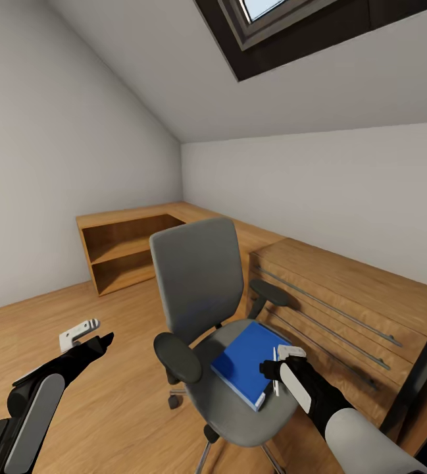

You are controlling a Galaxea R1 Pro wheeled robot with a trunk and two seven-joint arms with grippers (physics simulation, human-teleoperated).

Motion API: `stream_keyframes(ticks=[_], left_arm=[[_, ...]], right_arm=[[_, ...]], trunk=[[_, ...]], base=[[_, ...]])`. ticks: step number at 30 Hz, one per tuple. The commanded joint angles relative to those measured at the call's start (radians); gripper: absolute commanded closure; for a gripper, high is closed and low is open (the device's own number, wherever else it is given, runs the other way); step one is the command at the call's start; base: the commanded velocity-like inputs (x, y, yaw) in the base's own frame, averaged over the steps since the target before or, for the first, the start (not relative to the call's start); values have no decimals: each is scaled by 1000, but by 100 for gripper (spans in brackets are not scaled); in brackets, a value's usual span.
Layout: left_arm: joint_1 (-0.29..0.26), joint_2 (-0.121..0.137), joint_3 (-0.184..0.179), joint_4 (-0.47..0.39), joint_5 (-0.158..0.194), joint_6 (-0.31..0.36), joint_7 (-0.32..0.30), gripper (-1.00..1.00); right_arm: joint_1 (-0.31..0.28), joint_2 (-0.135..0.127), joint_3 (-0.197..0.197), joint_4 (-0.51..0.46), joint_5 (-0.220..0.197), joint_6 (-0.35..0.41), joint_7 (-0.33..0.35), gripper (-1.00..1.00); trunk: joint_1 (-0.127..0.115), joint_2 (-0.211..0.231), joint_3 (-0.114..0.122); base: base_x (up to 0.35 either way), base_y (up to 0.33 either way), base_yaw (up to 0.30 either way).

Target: In the bedroom, organize the workspace by keeping the computer under the desk, ensuring the monitor is on the desk, placing the keyboard on the desk next to the monitor, placing the mouse on the desk next to the keyboard, moving the folder from the swivel chair onto the desk next to the mouse, stacking the notebook on top of the folder with the pen on top of the notebook, and positioning the swivel chair next to the desk.

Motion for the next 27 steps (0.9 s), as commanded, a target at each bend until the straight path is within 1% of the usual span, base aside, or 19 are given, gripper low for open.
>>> stream_keyframes(ticks=[1, 18, 22, 27], left_arm=[[-1, 0, 0, -1, 11, 3, 9, -100], [-1, 0, 0, -1, 11, 3, 9, -100], [-1, 0, -1, -1, 11, 3, 9, -100], [-1, 0, 0, -1, 11, 3, 9, -100]], right_arm=[[-1, -1, 7, -2, -10, 3, -9, -100], [-1, -1, 8, -3, -10, 3, -10, -100], [-1, -1, 8, -3, -10, 3, -10, -100], [-1, -1, 8, -2, -9, 3, -9, -100]], trunk=[[0, -1, -1], [0, -1, -1], [15, -29, -14], [15, -29, -14]], base=[[0, 0, 0], [0, 0, 0], [0, 0, 0], [0, 0, 0]])
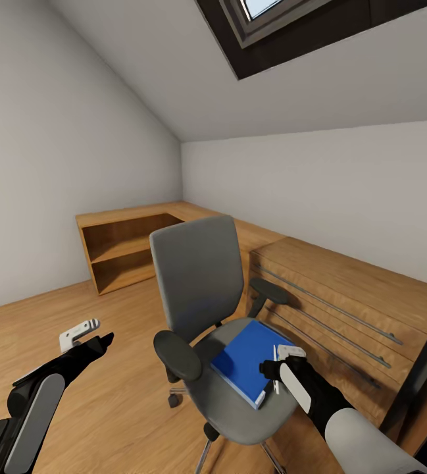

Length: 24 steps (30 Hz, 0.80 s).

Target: In the bedroom, organize the workspace by keeping the computer under the desk, ensuring the monitor is on the desk, placing the keyboard on the desk next to the monitor, placing the mouse on the desk next to the keyboard, moving the folder from the swivel chair onto the desk next to the mouse, stacking the notebook on top of the folder with the pen on top of the notebook, and positioning the swivel chair next to the desk.

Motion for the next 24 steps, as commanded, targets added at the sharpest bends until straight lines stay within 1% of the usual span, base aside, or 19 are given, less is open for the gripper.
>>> stream_keyframes(ticks=[1, 13, 15, 24], left_arm=[[-1, 0, 0, -1, 11, 3, 9, -100], [-1, 0, 0, -1, 11, 3, 9, -100], [-1, 0, 0, -1, 11, 3, 9, -100], [-1, 0, 0, -1, 11, 3, 9, -100]], right_arm=[[-1, -1, 7, -2, -10, 3, -9, -100], [-1, -2, 7, -2, -10, 3, -11, -100], [-1, -2, 7, -2, -10, 3, -11, -100], [-1, -2, 7, -2, -10, 3, -11, -100]], trunk=[[0, -1, -1], [0, -1, -1], [8, -15, -7], [8, -15, -7]], base=[[0, 0, 0], [0, 0, 0], [0, 0, 0], [0, 0, 0]])
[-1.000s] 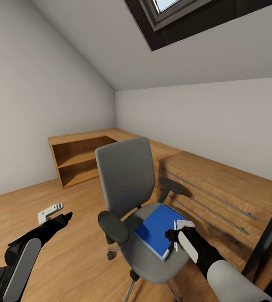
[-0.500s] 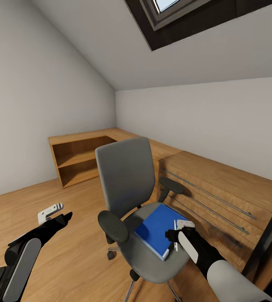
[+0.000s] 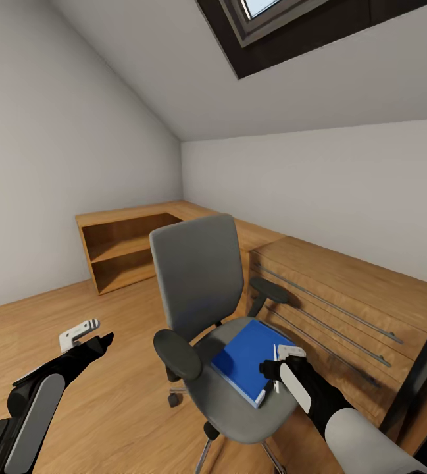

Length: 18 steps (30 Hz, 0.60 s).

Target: In the bedroom, organize the workspace by keeping the computer under the desk, ensuring the monitor is on the desk, placing the keyboard on the desk next to the monitor, placing the mouse on the desk next to the keyboard, moving the folder from the swivel chair onto the desk next to the mouse, stacking the notebook on top of the folder with the pen on top of the notebook, and positioning the swivel chair next to the desk.

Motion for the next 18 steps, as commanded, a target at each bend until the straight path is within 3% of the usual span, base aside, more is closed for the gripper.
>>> stream_keyframes(ticks=[1, 13, 18], left_arm=[[-1, 0, 0, -1, 11, 3, 9, -100], [-1, 0, 0, -1, 11, 3, 9, -100], [-1, 0, 0, 0, 11, 3, 9, -100]], right_arm=[[-1, -1, 7, -2, -10, 3, -9, -100], [-1, -1, 7, -2, -10, 3, -9, -100], [-1, -1, 7, -1, -10, 3, -9, -100]], trunk=[[0, -1, -1], [0, -1, -1], [15, -29, -14]], base=[[0, 0, 0], [0, 0, 0], [0, 0, 0]])
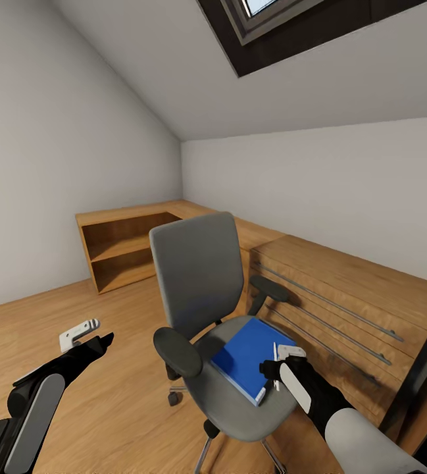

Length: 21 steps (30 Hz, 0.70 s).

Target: In the bedroom, organize the workspace by keeping the computer under the desk, ensuring the monitor is on the desk, placing the keyboard on the desk next to the monitor, placing the mouse on the desk next to the keyboard, moving the folder from the swivel chair onto the desk next to the mouse, stacking the notebook on top of the folder with the pen on top of the notebook, and positioning the swivel chair next to the desk.

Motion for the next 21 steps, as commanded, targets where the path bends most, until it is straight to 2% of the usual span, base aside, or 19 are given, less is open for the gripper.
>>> stream_keyframes(ticks=[1, 21], left_arm=[[-1, 0, 0, -1, 11, 3, 9, -100], [-1, 0, 0, -1, 12, 3, 9, -100]], right_arm=[[-1, -1, 7, -2, -10, 3, -9, -100], [-1, -2, 7, -3, -11, 3, -11, -100]], trunk=[[0, -1, -1], [0, -1, -1]], base=[[0, 0, 0], [0, 0, 0]])
